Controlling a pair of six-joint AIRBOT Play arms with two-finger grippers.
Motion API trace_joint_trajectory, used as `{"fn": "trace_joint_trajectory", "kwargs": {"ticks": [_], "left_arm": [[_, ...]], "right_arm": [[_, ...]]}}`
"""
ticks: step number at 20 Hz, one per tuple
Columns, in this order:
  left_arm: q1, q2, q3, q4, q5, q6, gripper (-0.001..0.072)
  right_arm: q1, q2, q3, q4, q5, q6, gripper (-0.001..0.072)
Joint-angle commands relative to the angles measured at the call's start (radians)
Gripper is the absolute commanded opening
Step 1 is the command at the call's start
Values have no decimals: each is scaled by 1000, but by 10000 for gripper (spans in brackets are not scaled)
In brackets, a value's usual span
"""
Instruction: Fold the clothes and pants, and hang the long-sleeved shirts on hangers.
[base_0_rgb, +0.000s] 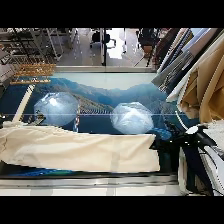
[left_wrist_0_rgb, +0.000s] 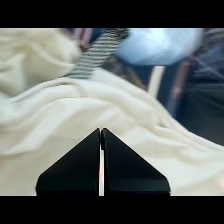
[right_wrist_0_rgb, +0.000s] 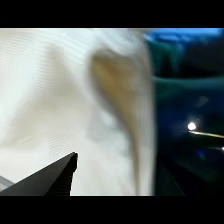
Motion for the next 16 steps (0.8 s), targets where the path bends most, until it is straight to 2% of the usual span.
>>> {"fn": "trace_joint_trajectory", "kwargs": {"ticks": [1, 2, 3, 4, 5, 8, 10, 11, 13, 16], "left_arm": [[-82, 19, -4, -111, -175, 46, 15], [-125, 20, -18, -110, -205, 61, 15], [-176, 20, -39, -110, -213, 67, 15], [-226, 20, -59, -110, -209, 67, 15], [-284, 20, -82, -106, -209, 67, 15], [-465, 20, -161, -56, -205, 68, 15], [-598, 20, -237, 31, -153, 68, 15], [-667, 20, -282, 76, -105, 67, 15], [-790, 17, -366, 119, -23, 67, 15], [-923, 1, -455, 164, 113, 53, 16]], "right_arm": [[39, -90, -3, 88, -18, -164, 492], [72, -103, -2, 103, -27, -173, 382], [99, -101, 4, 90, -33, -174, 209], [113, -93, 24, 48, -26, -158, 77], [114, -72, 60, -30, -27, -82, 24], [110, 47, 217, -428, -60, 211, 21], [101, 130, 322, -717, -100, 429, 20], [94, 158, 369, -816, -97, 504, 19], [89, 183, 457, -906, -37, 555, 19], [147, 184, 532, -835, 106, 569, 19]]}}
